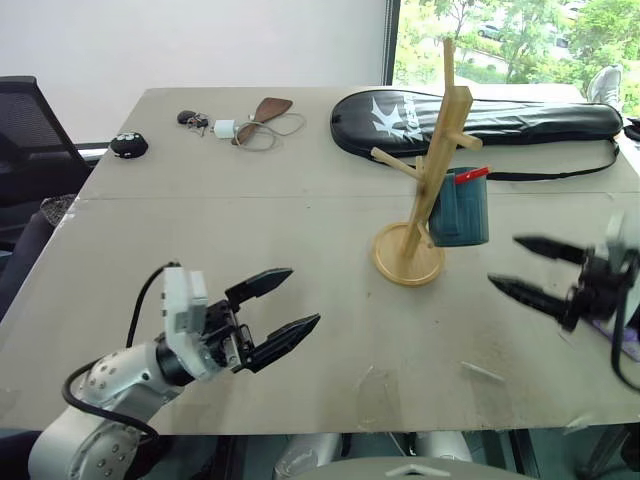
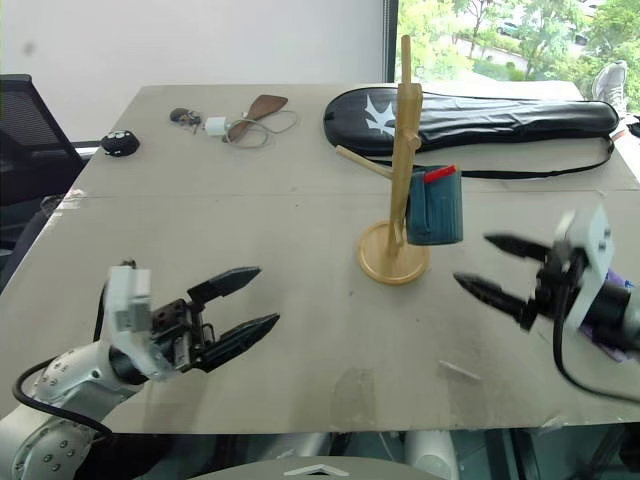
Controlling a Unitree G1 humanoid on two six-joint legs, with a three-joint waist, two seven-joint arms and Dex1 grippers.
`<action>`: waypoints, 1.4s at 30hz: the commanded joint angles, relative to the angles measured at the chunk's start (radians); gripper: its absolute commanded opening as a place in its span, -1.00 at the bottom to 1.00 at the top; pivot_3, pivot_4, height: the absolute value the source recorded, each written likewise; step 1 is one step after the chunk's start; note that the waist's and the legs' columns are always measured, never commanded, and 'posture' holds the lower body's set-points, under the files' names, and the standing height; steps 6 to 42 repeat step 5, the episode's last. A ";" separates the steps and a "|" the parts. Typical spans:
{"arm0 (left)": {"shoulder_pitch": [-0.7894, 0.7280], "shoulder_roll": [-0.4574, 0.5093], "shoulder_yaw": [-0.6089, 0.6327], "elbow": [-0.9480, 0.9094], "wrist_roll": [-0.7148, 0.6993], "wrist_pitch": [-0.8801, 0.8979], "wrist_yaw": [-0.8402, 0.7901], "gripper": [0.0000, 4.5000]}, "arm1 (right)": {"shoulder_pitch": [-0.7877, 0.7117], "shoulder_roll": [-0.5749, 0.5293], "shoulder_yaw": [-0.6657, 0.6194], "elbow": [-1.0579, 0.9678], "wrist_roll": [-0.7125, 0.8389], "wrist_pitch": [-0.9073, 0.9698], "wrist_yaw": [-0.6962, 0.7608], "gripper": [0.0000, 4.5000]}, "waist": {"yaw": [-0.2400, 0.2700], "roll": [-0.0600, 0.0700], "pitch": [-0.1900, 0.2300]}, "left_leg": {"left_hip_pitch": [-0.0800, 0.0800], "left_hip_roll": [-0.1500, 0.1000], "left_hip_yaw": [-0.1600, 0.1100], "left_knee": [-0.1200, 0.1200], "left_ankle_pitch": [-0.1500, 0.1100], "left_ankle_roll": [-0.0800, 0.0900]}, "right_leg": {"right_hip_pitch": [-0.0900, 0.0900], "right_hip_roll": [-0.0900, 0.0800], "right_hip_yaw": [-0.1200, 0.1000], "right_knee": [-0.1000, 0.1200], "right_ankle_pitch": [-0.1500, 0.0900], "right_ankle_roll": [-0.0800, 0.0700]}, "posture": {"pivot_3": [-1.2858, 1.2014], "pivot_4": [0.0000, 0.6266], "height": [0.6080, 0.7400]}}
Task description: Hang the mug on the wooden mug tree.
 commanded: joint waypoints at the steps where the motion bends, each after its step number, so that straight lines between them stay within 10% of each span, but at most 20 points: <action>1: 0.019 -0.005 0.006 0.043 0.050 -0.013 0.005 1.00 | 0.106 0.060 -0.014 0.027 -0.129 -0.171 0.023 0.91 | -0.006 0.000 0.000 | 0.001 0.000 0.001 0.000 0.000 0.000 | 0.000 0.000 0.001 0.001 0.000 0.000 | 0.03 -0.52 1.00; 42: 0.062 -0.007 -0.003 0.117 0.149 -0.078 -0.038 1.00 | 0.173 0.117 0.012 0.070 -0.218 -0.293 0.024 0.91 | -0.011 0.001 -0.001 | 0.004 0.001 0.003 0.000 0.000 0.000 | 0.001 0.001 0.004 0.002 0.001 0.001 | 0.03 -0.52 1.00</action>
